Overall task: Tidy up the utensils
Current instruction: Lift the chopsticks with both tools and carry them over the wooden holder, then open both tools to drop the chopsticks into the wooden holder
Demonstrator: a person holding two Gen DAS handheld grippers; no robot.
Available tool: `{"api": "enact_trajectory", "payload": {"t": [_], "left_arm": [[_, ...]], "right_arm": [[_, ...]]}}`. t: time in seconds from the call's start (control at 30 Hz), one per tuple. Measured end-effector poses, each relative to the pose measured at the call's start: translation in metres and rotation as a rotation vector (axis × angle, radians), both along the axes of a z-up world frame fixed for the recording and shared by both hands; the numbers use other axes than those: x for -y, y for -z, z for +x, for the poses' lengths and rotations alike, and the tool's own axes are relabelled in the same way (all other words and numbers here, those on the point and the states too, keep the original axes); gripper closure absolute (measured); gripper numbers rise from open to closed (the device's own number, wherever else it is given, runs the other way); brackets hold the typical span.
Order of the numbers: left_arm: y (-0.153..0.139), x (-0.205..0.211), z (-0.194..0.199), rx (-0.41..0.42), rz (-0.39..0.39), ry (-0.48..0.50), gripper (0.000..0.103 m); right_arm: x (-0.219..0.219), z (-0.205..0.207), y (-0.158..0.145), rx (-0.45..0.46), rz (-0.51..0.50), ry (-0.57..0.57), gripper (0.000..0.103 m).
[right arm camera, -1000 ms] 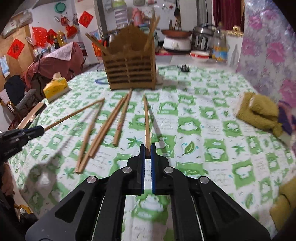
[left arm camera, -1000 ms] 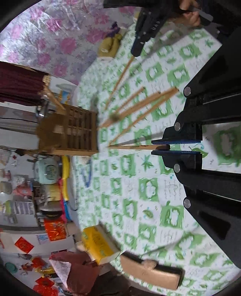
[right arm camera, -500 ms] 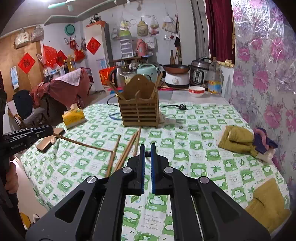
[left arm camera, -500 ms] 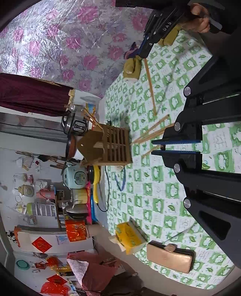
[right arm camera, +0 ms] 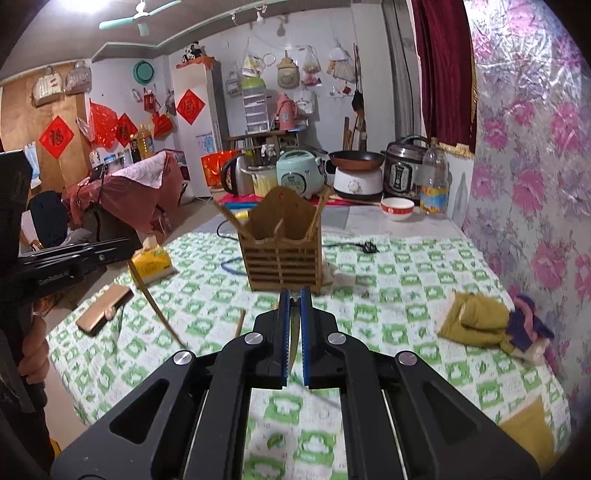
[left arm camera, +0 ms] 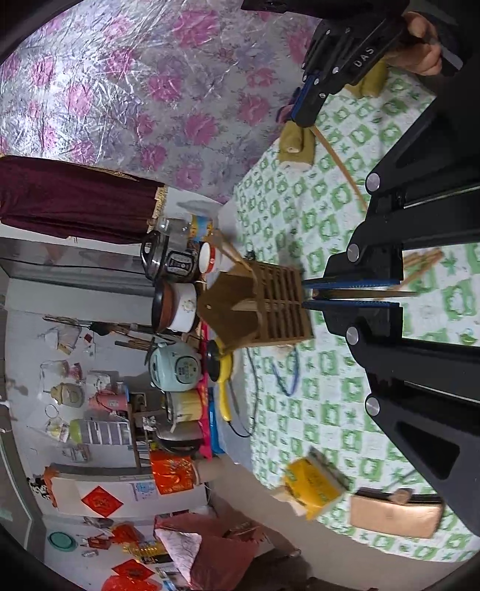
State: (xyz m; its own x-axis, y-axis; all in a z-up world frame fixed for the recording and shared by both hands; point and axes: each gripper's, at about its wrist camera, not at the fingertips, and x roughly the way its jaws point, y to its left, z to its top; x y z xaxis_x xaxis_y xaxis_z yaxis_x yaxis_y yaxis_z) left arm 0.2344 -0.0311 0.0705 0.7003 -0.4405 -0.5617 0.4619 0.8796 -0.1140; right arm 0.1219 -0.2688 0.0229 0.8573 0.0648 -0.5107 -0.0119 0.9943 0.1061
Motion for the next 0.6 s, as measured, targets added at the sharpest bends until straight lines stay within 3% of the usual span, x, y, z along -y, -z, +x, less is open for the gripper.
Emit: {"api": "enact_trajectory", "payload": {"t": [0.2, 0.47, 0.6], "left_arm": [[-0.035, 0.018, 0.032, 0.077, -0.033, -0.003, 0.097], [-0.082, 0.031, 0.071, 0.269, -0.125, -0.115, 0.097], [-0.089, 0.043, 0.098, 0.292, -0.161, -0.138, 0.097]], "right_arm": [[0.001, 0.036, -0.027, 0.052, 0.01, 0.001, 0.097], [0.001, 0.09, -0.075, 0.195, 0.054, 0.047, 0.097], [-0.003, 0.118, -0.083, 0.232, 0.037, 0.079, 0.097]]}}
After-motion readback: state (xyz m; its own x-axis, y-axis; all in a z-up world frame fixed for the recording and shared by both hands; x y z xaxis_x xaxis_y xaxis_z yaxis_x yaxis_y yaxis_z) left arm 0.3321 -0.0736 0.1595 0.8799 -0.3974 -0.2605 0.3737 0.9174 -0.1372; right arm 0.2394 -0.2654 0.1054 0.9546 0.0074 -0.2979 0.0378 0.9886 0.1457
